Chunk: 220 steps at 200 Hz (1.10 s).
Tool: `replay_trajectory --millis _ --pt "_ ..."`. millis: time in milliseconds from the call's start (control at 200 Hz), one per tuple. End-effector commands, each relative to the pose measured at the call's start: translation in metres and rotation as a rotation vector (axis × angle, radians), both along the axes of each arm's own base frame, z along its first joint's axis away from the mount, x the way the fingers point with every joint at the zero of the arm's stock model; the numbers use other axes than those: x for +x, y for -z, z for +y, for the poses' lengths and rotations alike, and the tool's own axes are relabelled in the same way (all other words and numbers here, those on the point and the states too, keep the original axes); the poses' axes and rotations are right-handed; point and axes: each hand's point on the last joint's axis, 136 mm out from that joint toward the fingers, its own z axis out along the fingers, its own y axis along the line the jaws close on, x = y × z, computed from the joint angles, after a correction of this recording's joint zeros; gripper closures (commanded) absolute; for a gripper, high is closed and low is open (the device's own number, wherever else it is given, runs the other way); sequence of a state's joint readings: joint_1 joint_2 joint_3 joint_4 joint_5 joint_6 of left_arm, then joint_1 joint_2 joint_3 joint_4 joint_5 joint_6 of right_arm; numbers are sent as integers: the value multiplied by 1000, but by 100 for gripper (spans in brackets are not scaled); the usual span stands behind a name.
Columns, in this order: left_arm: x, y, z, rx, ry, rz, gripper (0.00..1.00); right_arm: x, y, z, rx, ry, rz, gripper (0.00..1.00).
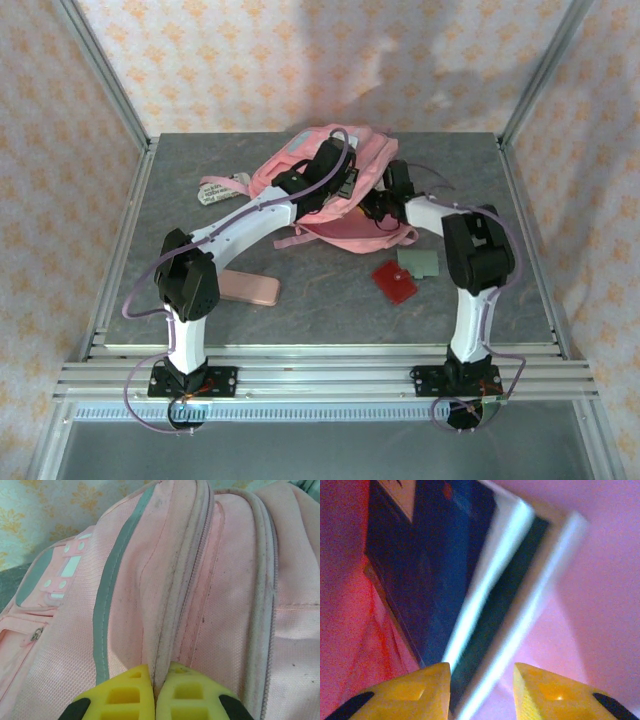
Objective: Pack books, pencil case, and school supplies into a backpack
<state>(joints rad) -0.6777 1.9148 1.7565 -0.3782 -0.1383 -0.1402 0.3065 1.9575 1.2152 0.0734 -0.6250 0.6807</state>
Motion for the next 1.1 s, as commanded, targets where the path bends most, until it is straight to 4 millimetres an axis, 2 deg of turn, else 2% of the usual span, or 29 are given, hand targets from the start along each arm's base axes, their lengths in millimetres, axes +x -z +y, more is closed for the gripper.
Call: replay_trajectory --millis 0,195,355,395,405,425,531,561,581,646,701,801,871,881,891,906,981,1051,1096 --pt "0 -49 4 -120 -51 -95 100 -23 -27 -19 -56 19 -50 61" --pt "0 -32 7 -154 -104 -43 100 -75 -42 -54 -145 54 -89 58" --pt "0 -8 -5 -199 -109 6 100 -109 -47 -93 -248 135 -102 58" --pt "-1 -7 -9 -216 -110 12 100 -118 -46 -95 -248 137 -103 59" --pt "2 4 -12 -206 -111 28 100 -119 -47 -95 -245 138 -106 59" --pt "3 10 -16 -207 -108 39 100 -123 -47 -96 -240 138 -105 59" --pt "8 26 -36 -222 -92 68 100 -139 -51 -95 -184 146 -121 59" --pt "9 30 -42 -226 -85 78 100 -142 -46 -94 -173 145 -111 59" --pt "10 33 -45 -229 -81 84 100 -144 -53 -93 -153 148 -133 59" --pt "12 39 -51 -237 -79 106 85 -148 -50 -93 -138 154 -133 59" --pt "12 38 -51 -239 -83 111 68 -150 -49 -93 -137 156 -133 59" --pt "7 31 -33 -245 -113 94 54 -153 -46 -89 -134 142 -131 58" --pt "0 29 -9 -285 -146 91 48 -154 -46 -84 -135 125 -134 57" --pt "-1 34 -6 -286 -153 100 48 -154 -46 -84 -137 125 -134 57" --pt "-3 27 -1 -304 -157 89 47 -154 -46 -83 -137 122 -135 57" --pt "-5 25 6 -318 -165 88 46 -154 -45 -82 -138 119 -135 56" --pt "-15 35 41 -366 -221 96 41 -152 -42 -78 -142 110 -136 56" --pt "-24 54 76 -407 -287 121 37 -150 -41 -74 -136 105 -139 55" --pt "-31 70 95 -444 -325 152 35 -149 -33 -70 -140 97 -117 55"
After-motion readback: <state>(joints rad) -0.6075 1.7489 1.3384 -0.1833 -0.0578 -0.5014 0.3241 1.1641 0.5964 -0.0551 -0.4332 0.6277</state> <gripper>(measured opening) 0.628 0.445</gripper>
